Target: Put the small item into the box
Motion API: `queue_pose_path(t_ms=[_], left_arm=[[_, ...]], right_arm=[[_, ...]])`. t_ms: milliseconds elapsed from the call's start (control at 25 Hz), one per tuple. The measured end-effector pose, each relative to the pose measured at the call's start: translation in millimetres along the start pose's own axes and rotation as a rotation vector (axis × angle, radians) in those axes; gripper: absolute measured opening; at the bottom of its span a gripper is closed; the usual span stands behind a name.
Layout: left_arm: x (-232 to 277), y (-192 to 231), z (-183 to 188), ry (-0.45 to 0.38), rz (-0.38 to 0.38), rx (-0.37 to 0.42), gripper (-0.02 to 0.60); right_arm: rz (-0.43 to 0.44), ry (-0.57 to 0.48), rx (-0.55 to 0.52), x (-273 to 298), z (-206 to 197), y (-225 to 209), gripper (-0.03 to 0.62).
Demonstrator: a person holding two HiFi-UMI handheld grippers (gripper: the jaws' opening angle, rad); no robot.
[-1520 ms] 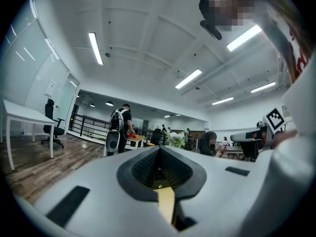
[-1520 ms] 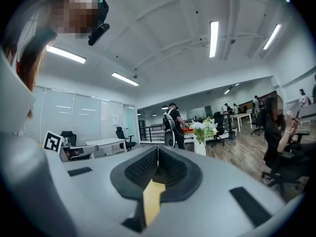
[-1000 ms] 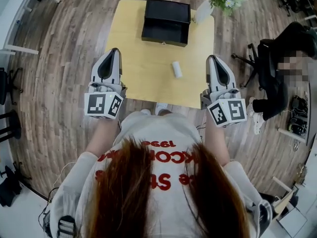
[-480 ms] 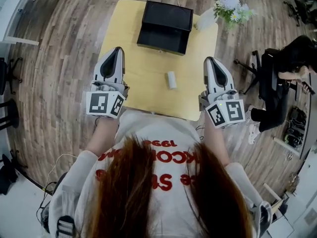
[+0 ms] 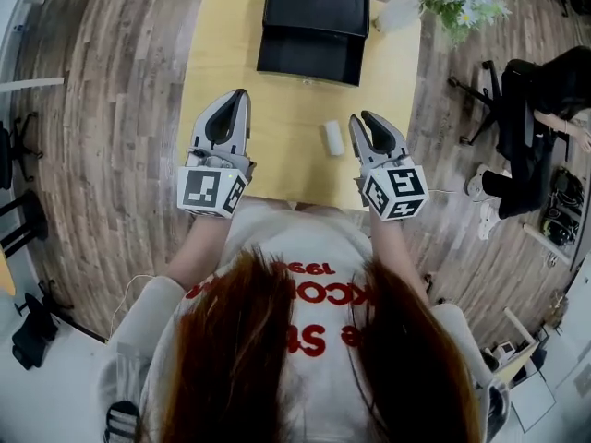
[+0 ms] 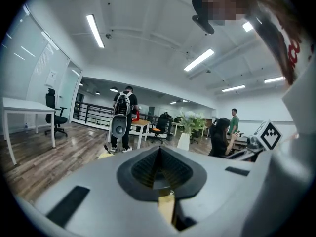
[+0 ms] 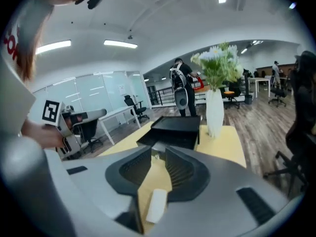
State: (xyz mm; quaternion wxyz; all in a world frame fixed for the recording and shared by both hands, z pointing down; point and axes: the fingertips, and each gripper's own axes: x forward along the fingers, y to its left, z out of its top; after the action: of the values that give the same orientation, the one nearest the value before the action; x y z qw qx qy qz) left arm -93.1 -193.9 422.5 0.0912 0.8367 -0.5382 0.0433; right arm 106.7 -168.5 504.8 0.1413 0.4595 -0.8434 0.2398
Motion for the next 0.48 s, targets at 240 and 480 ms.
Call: queue_pose_path(t_ms=[240, 480], left_arm=[[0, 14, -25, 0.075, -0.020, -0.018, 0.008], [-5, 25, -42, 0.124, -0.029, -0.023, 0.008]], right_arm=[[-0.036, 0.254, -0.022, 40, -90, 3, 0.171], [-0.086, 0.418, -0.083, 57, -141, 4, 0.234]])
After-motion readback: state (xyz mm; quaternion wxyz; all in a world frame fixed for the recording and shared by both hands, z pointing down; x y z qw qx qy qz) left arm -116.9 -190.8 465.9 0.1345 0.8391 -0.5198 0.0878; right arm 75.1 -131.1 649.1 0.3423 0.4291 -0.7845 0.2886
